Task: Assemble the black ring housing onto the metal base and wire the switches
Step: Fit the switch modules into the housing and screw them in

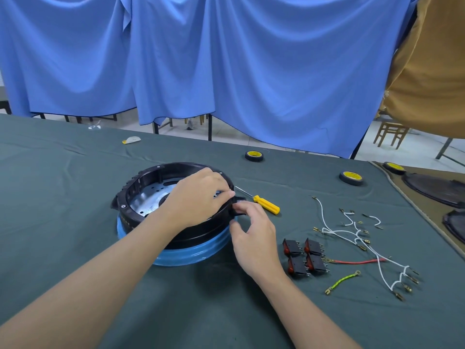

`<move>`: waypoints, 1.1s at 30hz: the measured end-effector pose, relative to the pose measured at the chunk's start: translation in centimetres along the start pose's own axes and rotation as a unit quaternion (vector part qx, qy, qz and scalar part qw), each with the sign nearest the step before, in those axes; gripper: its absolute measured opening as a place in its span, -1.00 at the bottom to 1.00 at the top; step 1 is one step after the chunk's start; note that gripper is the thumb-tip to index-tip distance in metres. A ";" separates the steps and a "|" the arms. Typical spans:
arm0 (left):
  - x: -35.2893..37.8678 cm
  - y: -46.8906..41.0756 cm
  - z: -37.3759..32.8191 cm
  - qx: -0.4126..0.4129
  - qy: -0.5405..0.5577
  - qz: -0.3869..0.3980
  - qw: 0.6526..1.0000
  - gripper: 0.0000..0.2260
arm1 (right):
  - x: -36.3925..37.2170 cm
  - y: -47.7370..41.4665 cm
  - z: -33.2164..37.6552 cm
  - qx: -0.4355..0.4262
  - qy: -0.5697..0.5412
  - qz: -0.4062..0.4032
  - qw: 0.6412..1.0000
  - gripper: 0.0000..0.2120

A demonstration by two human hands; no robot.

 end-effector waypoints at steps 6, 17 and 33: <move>0.6 0.1 0.7 -0.044 -0.041 0.060 0.996 -0.73 | 0.1 0.0 0.1 -0.002 0.007 0.005 1.000 -0.72; -0.6 0.9 -0.9 -0.012 -0.059 0.009 0.998 -0.73 | 0.0 0.2 0.3 -0.015 0.023 0.009 1.000 -0.69; -0.9 1.4 -1.6 -0.028 -0.106 -0.014 0.994 -0.70 | 0.1 0.3 0.4 -0.026 0.033 0.018 0.999 -0.68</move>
Point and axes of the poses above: each hand's wrist, its own y-axis away from the middle knuckle, its own x-axis out of the palm, z = x × y, the point moved 10 cm from there along -y, towards the middle knuckle, and after that the axes turned 10 degrees about x, right-handed, at the moved point
